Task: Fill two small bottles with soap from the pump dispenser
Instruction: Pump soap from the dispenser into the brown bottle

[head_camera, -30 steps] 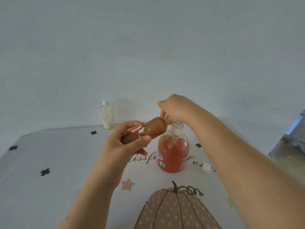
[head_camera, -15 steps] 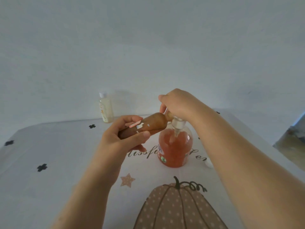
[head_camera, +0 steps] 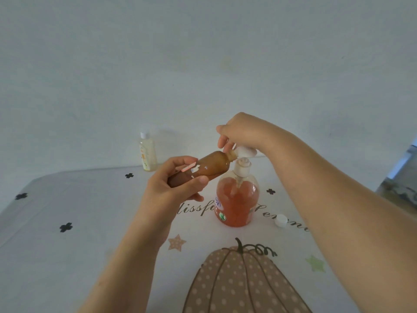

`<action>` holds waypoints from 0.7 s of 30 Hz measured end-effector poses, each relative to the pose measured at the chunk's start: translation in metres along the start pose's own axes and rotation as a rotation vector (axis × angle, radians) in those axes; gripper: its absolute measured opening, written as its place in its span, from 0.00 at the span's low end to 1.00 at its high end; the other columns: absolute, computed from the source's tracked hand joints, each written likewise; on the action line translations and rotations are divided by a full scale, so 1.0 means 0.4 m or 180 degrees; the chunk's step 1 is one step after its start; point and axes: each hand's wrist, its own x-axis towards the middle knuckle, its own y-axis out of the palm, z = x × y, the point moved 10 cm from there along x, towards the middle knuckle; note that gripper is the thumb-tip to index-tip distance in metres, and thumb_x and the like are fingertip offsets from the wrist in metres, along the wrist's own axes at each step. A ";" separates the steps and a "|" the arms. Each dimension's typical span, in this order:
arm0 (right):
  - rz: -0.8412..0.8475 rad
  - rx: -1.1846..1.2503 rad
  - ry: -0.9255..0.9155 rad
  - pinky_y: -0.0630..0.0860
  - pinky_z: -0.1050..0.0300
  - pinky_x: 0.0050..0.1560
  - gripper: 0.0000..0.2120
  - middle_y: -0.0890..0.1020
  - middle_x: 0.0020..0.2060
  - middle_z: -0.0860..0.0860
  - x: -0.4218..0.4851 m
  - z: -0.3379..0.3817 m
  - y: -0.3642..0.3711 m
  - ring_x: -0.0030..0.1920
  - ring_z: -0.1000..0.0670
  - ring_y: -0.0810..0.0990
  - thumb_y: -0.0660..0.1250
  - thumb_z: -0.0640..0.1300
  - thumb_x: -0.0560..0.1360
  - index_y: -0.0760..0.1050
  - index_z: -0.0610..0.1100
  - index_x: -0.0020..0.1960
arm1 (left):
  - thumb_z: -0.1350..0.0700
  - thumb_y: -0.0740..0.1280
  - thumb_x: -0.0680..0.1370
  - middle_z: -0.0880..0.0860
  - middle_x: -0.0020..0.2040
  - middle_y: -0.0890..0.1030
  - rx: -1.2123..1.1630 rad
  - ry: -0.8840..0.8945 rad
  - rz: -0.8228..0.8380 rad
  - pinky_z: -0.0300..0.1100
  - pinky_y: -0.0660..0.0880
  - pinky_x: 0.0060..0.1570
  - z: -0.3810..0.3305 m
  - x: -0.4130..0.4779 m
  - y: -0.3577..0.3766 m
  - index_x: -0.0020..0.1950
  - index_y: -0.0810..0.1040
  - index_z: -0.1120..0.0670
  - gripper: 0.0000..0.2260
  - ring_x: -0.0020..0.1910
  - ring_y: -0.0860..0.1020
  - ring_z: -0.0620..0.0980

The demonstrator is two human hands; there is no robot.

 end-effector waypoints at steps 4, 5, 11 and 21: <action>0.0066 -0.0020 -0.0060 0.75 0.55 0.48 0.18 0.86 0.42 0.49 -0.002 0.017 -0.001 0.47 0.46 0.81 0.56 0.46 0.85 0.82 0.42 0.47 | 0.63 0.78 0.64 0.53 0.41 0.83 -0.0003 -0.0037 -0.0013 0.44 0.81 0.40 0.003 0.001 0.000 0.54 0.80 0.56 0.20 0.39 0.81 0.52; 0.0069 -0.0070 -0.0076 0.74 0.55 0.49 0.18 0.86 0.43 0.48 0.000 0.020 0.004 0.48 0.46 0.81 0.56 0.45 0.85 0.82 0.41 0.48 | 0.63 0.78 0.64 0.52 0.41 0.83 -0.0009 -0.0036 -0.0015 0.45 0.81 0.40 0.004 0.001 -0.001 0.54 0.80 0.56 0.20 0.39 0.81 0.52; -0.0032 -0.0184 -0.0004 0.78 0.53 0.54 0.15 0.86 0.51 0.43 0.013 0.008 0.029 0.53 0.42 0.84 0.58 0.41 0.83 0.84 0.40 0.50 | 0.63 0.80 0.63 0.51 0.39 0.83 0.0010 -0.0035 0.0011 0.45 0.81 0.41 0.004 0.002 0.000 0.54 0.80 0.56 0.21 0.38 0.80 0.52; -0.0235 -0.0168 0.0046 0.79 0.47 0.60 0.18 0.83 0.57 0.41 0.038 -0.035 0.046 0.55 0.40 0.81 0.56 0.46 0.84 0.80 0.38 0.61 | 0.60 0.76 0.63 0.51 0.39 0.82 0.0108 -0.0124 0.0008 0.44 0.80 0.42 0.030 0.014 -0.017 0.53 0.82 0.54 0.18 0.37 0.80 0.52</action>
